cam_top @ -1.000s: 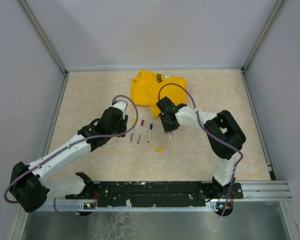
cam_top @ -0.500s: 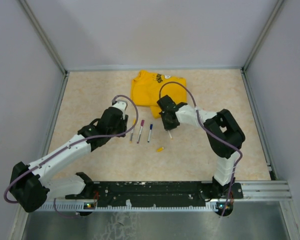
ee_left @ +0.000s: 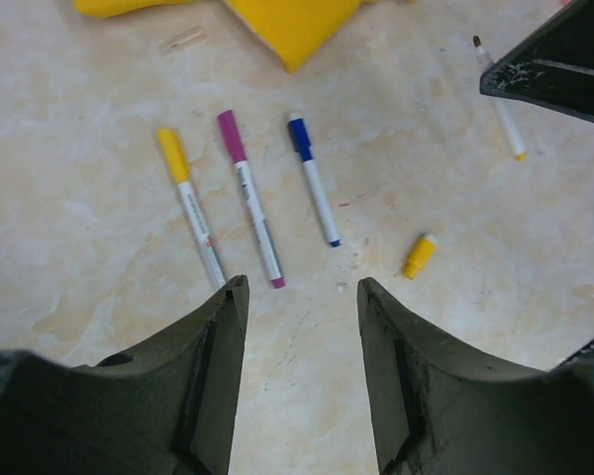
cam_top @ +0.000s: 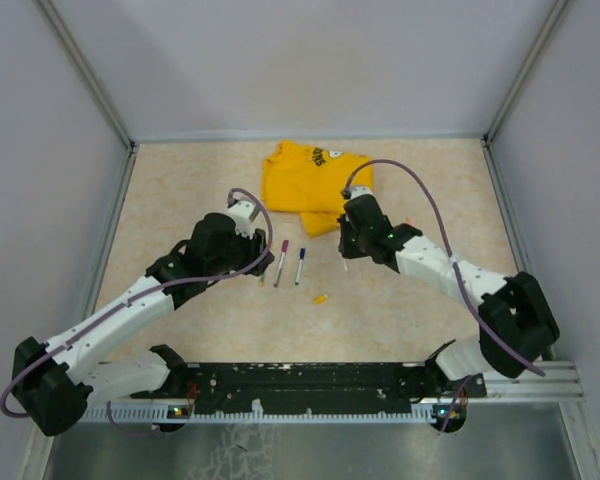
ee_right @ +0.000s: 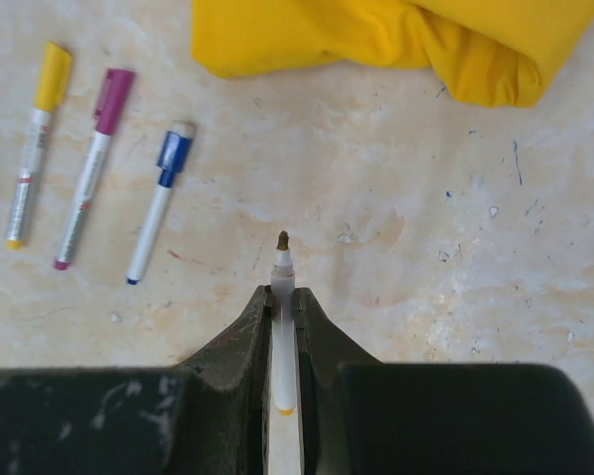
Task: Insert the pens into the pen caps
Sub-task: Pick up the pen from the center of the board.
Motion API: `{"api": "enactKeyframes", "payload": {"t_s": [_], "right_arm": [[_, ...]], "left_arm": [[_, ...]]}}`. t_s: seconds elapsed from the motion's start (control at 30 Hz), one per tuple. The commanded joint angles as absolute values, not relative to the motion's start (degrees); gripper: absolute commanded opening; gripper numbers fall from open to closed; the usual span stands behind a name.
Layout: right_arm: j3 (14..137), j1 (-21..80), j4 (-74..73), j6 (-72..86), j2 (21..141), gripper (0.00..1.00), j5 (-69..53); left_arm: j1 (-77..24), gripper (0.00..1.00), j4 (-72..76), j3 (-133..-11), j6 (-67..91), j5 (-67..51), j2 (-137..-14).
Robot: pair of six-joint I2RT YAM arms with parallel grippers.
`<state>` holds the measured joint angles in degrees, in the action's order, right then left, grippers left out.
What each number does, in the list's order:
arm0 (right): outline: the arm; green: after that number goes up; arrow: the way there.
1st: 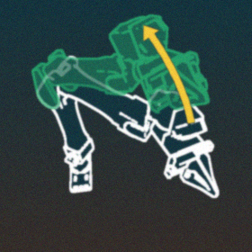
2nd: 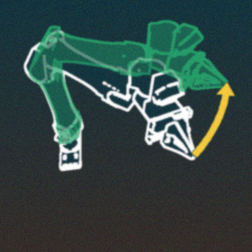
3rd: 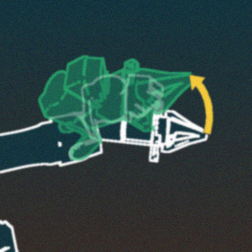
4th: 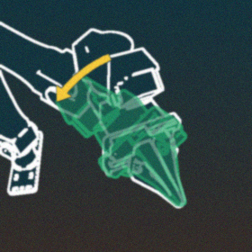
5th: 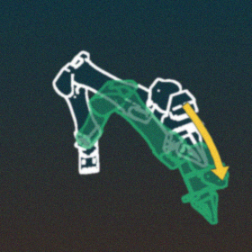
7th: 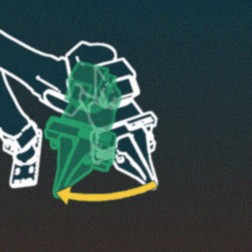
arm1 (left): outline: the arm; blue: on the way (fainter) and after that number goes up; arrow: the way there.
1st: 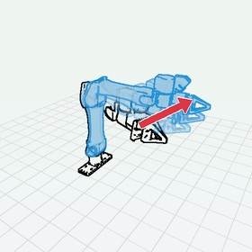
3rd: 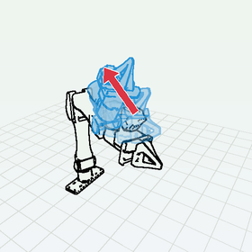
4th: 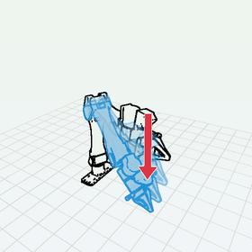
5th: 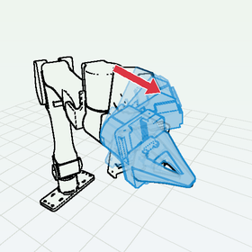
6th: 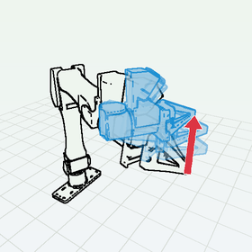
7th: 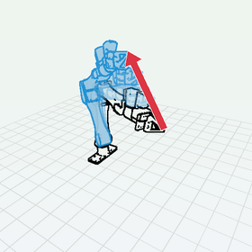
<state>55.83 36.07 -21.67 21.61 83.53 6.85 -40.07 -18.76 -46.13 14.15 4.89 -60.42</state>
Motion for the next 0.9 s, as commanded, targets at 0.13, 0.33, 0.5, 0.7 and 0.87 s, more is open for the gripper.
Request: {"api": "enactKeyframes", "payload": {"t_s": [0.13,0.33,0.5,0.7,0.87], "right_arm": [[45.71,35.6,-7.03,33.35,68.89,0.06,4.12],[34.29,35.66,9.86,43.33,58.56,0.06,0.65],[31.62,35.66,14.21,47.55,55.43,0.06,-0.31],[29.92,35.68,20.42,51.02,54.5,0.06,-3.78],[28.73,35.73,24.47,52.04,53.82,0.06,-5.55]], "left_arm": [[-43.97,0.57,-7.6,-48.11,20.72,-6.99,-63.46],[-49.98,0.59,-1.45,-48.6,24.78,-5.22,-66.13],[-51.62,0.59,3.53,-46.92,27.74,-5.94,-67.68],[-51.65,0.6,9.11,-44.91,29.11,-7.92,-68.17],[-51.68,0.6,9.04,-45.27,29.23,-6.95,-68.85]]}}
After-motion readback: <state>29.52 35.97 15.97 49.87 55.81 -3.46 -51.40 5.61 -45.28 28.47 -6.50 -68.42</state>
